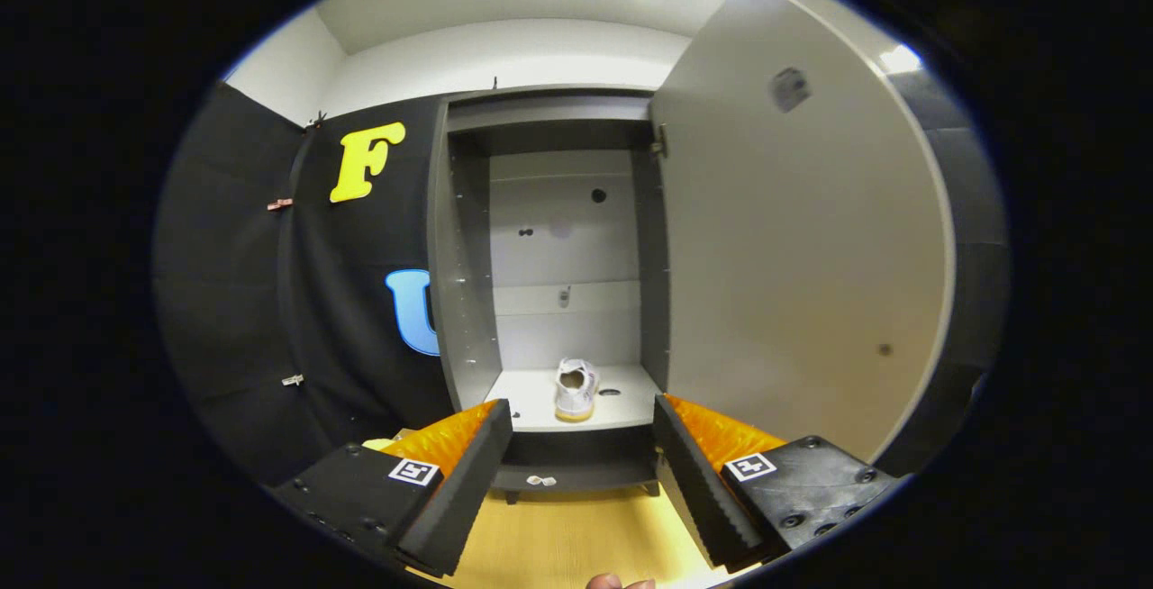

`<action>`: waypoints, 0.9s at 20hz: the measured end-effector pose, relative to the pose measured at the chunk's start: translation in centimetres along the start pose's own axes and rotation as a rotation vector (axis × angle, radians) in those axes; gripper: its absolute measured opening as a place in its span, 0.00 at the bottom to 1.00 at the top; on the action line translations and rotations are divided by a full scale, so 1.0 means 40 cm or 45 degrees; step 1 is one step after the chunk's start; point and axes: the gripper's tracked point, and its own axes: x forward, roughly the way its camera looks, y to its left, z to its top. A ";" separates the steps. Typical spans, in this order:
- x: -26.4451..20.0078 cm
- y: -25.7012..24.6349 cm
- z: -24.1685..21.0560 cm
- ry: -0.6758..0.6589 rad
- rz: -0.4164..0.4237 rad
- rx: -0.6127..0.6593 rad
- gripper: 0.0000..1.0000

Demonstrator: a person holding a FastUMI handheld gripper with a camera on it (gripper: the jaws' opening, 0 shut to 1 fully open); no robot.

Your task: Open the shoe cabinet door, grab the shoes and put them into the shoe cabinet, then close the shoe cabinet door.

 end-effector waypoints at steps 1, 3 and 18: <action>-0.033 -0.049 0.015 -0.004 -0.031 0.007 0.99; -0.095 -0.132 0.028 -0.011 -0.112 0.026 0.99; -0.129 -0.655 0.051 0.012 -0.547 -0.031 0.98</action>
